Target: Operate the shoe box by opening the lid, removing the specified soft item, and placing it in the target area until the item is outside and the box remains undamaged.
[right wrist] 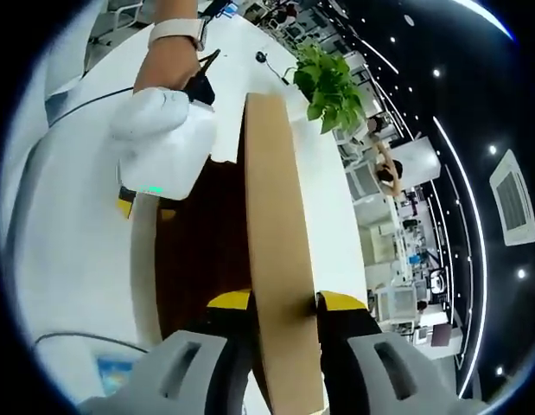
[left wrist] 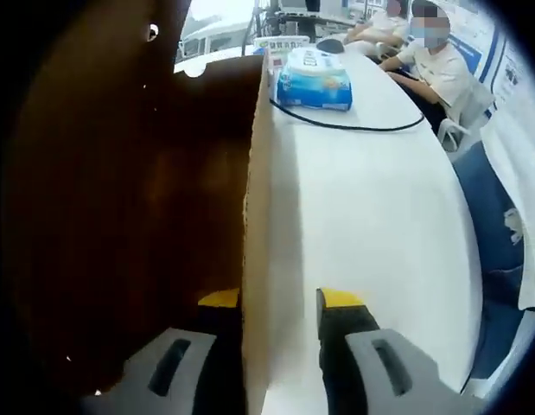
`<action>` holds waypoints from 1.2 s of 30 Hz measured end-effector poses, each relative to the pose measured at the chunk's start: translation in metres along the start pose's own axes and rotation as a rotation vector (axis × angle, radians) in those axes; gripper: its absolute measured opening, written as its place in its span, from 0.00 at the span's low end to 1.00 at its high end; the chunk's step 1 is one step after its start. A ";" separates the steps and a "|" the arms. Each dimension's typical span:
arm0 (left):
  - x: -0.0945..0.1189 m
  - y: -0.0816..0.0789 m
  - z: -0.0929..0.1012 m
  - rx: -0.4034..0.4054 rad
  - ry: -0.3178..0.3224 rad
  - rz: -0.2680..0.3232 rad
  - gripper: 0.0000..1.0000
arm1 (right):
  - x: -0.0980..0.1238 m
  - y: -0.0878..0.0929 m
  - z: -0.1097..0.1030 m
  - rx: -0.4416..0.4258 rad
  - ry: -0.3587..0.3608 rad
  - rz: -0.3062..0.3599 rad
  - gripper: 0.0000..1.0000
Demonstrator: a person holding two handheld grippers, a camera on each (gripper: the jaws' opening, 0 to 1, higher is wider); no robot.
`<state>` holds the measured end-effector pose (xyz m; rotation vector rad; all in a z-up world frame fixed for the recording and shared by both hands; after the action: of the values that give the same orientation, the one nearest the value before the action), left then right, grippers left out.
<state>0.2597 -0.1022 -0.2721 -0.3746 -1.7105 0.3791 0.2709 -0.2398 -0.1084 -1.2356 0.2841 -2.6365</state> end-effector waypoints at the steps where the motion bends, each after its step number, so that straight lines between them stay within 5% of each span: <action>1: 0.002 -0.002 -0.002 0.012 -0.003 0.002 0.43 | 0.000 0.000 -0.001 0.002 -0.001 0.000 0.27; 9: 0.010 -0.015 -0.006 0.067 -0.053 0.068 0.75 | -0.001 0.000 -0.002 -0.001 -0.002 -0.003 0.27; 16: 0.016 -0.012 -0.005 0.092 -0.072 0.055 0.86 | -0.002 0.000 -0.005 0.000 -0.004 -0.007 0.28; 20: 0.025 -0.015 -0.004 0.146 -0.081 0.096 0.95 | -0.002 0.001 -0.006 -0.005 -0.005 -0.006 0.28; 31: 0.062 -0.009 0.019 0.189 -0.101 0.152 0.99 | -0.005 -0.001 -0.009 -0.002 -0.007 -0.011 0.29; 36: 0.090 0.000 0.030 0.272 -0.149 0.199 0.99 | -0.004 -0.001 -0.008 -0.011 0.000 -0.009 0.29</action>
<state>0.2154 -0.0629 -0.1976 -0.3235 -1.7423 0.7936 0.2668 -0.2375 -0.1164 -1.2436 0.2942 -2.6457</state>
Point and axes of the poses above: the point that each gripper's makers call its tool centre point, and the gripper's own axes: x roughly backward along the fingers, z roughly to its right, y roughly out of its underside, the point moved 8 cm from there along x, roughly backward along the fingers, and after that the axes turned 10 degrees about -y, right-handed, at the moved point
